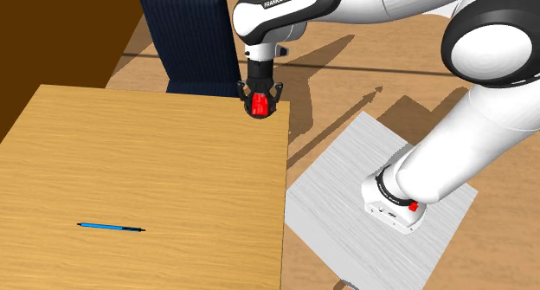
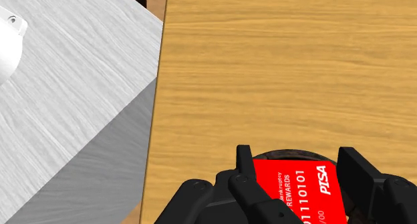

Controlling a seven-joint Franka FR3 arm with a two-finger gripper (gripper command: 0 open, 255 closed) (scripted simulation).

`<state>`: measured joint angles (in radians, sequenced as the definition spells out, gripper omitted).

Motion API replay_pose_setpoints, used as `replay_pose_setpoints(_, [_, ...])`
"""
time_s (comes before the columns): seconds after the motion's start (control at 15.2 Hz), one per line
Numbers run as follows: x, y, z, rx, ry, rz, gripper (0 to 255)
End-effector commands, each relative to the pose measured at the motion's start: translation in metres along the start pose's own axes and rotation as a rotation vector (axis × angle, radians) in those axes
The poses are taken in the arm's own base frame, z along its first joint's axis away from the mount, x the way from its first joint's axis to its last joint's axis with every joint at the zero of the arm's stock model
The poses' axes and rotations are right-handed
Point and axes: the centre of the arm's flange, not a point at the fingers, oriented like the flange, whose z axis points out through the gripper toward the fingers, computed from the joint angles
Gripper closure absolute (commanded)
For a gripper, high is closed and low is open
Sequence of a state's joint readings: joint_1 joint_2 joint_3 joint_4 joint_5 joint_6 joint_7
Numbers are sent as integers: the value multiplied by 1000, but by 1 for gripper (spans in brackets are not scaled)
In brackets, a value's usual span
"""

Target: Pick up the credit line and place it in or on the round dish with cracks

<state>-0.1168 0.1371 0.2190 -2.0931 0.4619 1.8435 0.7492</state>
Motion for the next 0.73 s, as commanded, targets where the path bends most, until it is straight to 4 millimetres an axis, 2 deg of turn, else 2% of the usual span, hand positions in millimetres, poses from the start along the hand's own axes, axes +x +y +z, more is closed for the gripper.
replay_pose_setpoints(0.0, [1, 0, 0, 1, 1, 2, 0])
replay_pose_setpoints(0.33, [1, 0, 0, 1, 1, 2, 0])
replay_pose_setpoints(0.59, [1, 0, -50, 1, 1, 2, 0])
replay_pose_setpoints(0.66, [1, 0, -50, 1, 1, 2, 0])
